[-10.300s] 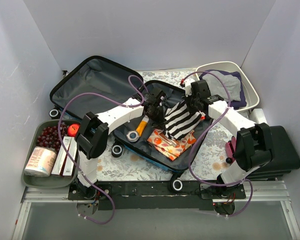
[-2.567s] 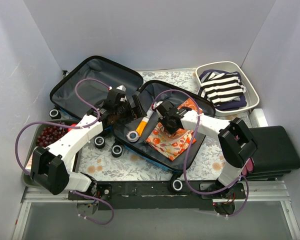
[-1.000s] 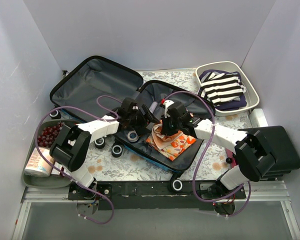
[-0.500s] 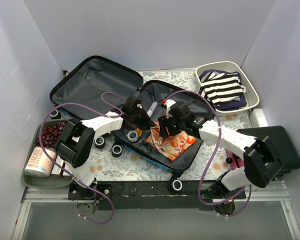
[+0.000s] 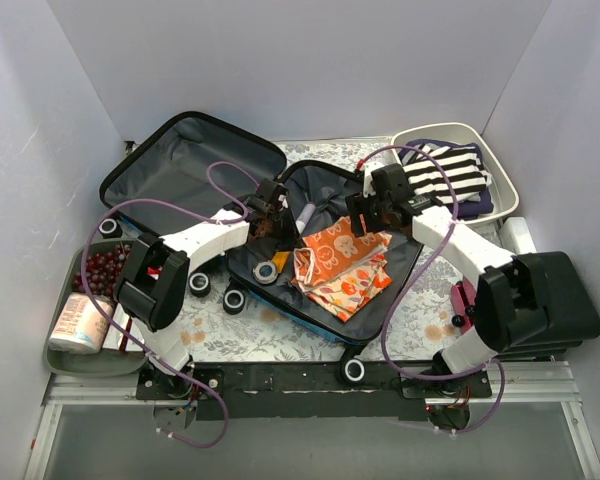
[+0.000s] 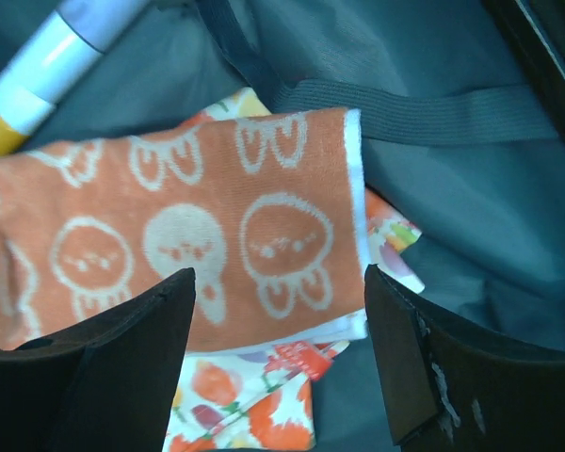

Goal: Open, take out, and arrange the luggage

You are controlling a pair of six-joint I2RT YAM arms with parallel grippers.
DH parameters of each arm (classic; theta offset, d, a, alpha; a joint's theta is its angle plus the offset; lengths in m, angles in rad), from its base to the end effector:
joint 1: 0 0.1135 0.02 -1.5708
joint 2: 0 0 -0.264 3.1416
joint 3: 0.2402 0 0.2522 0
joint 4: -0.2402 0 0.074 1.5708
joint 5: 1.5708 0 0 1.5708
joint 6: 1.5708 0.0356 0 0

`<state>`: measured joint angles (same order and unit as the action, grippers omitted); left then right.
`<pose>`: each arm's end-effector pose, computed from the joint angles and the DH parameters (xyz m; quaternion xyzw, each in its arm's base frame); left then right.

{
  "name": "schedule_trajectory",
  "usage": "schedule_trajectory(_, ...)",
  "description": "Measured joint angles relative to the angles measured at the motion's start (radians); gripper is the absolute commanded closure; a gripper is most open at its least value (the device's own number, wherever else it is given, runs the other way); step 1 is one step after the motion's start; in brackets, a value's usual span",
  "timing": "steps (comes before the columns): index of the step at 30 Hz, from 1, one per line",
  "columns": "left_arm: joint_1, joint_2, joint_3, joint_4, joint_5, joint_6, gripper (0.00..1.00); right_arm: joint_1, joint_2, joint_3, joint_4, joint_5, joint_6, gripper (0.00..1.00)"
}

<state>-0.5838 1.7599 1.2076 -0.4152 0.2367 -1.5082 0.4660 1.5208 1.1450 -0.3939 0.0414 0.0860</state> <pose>0.3052 -0.2116 0.2059 -0.3914 0.8643 -0.3118 0.0502 0.3003 0.1494 0.2668 -0.1659 0.9056 0.0879 0.3803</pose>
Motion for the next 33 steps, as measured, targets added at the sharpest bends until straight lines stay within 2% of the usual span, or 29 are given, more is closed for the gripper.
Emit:
schedule_trajectory(7, 0.011, 0.006, 0.029, -0.065, -0.047, 0.085, 1.0, -0.013, 0.145, 0.06, -0.027, 0.0, -0.14, 0.2)
schedule_trajectory(16, 0.013, 0.036, 0.056, -0.094, -0.06, 0.135, 1.0, -0.074, 0.262, 0.11, -0.02, -0.147, -0.188, 0.25)
schedule_trajectory(25, 0.013, 0.036, 0.058, -0.097, -0.056, 0.144, 1.0, -0.071, 0.267, 0.11, 0.005, -0.287, -0.227, 0.25)
schedule_trajectory(33, 0.013, 0.035, 0.054, -0.085, -0.05, 0.144, 1.0, -0.031, 0.252, 0.101, 0.054, -0.239, -0.277, 0.24)
